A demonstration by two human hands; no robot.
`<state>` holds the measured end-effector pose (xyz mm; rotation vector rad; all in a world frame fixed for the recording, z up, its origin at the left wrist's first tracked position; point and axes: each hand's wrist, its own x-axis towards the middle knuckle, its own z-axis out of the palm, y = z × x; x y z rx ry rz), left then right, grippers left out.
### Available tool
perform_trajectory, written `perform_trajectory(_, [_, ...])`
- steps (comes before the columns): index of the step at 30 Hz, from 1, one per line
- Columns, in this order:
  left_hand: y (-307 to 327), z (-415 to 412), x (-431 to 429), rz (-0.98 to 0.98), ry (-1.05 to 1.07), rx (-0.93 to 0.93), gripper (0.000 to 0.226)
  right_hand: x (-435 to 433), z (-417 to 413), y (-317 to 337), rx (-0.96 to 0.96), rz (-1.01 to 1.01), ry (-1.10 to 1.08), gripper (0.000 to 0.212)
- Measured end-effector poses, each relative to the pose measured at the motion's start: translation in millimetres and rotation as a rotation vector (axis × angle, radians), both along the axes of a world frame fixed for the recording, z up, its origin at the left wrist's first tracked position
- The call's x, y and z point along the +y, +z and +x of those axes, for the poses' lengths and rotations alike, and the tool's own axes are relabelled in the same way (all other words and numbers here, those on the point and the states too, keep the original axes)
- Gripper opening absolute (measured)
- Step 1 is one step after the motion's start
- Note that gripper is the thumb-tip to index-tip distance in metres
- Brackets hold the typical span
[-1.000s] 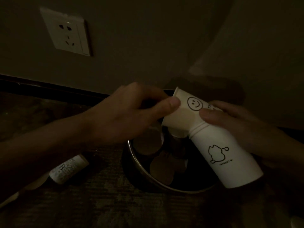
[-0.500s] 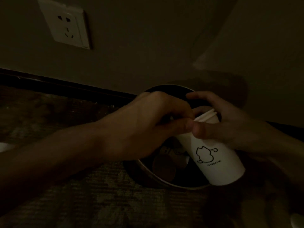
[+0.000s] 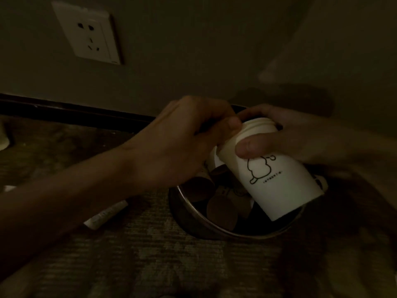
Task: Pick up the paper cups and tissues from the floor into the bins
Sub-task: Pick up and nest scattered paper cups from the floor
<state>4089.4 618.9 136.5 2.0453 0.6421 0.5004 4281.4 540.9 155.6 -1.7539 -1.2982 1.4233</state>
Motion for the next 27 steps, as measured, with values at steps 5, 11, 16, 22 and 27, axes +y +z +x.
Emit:
perform_trajectory(5, [-8, -1, 4, 0.076, 0.160, 0.013, 0.030, -9, -20, -16, -0.173, 0.187, -0.074, 0.093])
perform_trajectory(11, [-11, -12, 21, 0.147, 0.243, 0.154, 0.028, -9, -23, -33, -0.291, 0.291, 0.027, 0.090])
perform_trajectory(16, [4, -21, 35, 0.416, 0.212, 0.138, 0.017, -31, -7, -20, -0.606, 0.354, 0.032, 0.080])
perform_trajectory(22, [-11, -10, 12, 0.745, -0.172, 0.266, 0.031, -50, -6, -39, -0.761, 0.152, -0.043, 0.087])
perform_trajectory(27, [-20, -20, 9, 0.514, -0.209, 0.342, 0.030, -55, -25, -29, -0.778, 0.366, -0.045, 0.067])
